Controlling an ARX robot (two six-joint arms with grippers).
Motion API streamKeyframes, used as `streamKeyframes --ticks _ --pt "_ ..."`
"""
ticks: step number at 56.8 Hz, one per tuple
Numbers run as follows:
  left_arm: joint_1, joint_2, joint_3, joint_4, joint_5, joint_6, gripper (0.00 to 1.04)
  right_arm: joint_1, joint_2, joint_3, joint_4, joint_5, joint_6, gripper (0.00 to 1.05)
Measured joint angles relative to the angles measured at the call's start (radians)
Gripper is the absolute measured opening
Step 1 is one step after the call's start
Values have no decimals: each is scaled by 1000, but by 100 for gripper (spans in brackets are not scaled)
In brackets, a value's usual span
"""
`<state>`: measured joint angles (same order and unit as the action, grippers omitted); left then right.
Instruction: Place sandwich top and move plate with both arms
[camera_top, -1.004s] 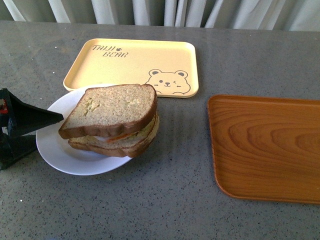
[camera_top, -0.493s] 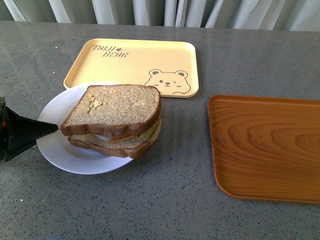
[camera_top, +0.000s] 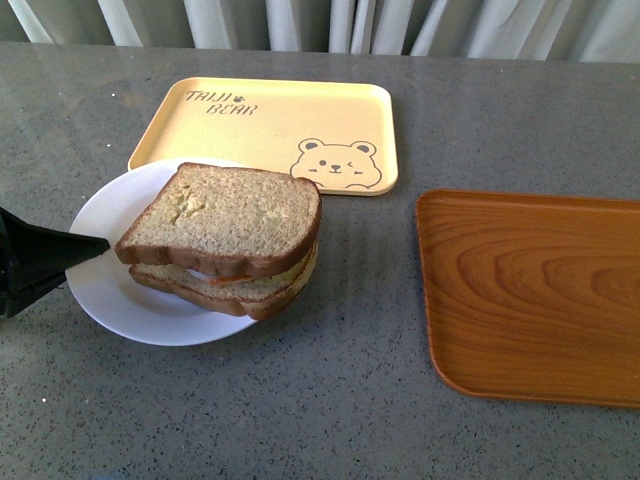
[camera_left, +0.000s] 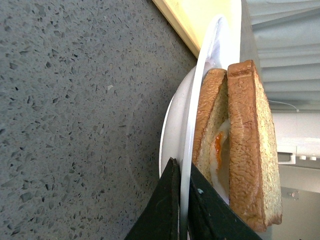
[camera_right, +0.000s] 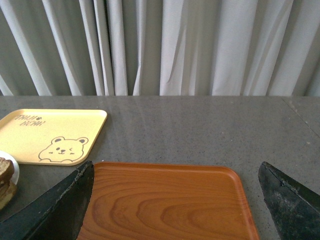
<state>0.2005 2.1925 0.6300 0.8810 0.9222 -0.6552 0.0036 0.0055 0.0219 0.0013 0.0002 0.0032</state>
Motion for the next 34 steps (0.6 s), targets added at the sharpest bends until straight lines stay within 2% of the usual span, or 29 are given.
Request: streamKeyframes --ticks 17,34 --pt "-12 -68 -81 -5 -15 -125 2 0 0 0 0 0 0 96" --pt "-27 -104 -121 44 -21 -165 2 0 0 0 0 0 0 96"
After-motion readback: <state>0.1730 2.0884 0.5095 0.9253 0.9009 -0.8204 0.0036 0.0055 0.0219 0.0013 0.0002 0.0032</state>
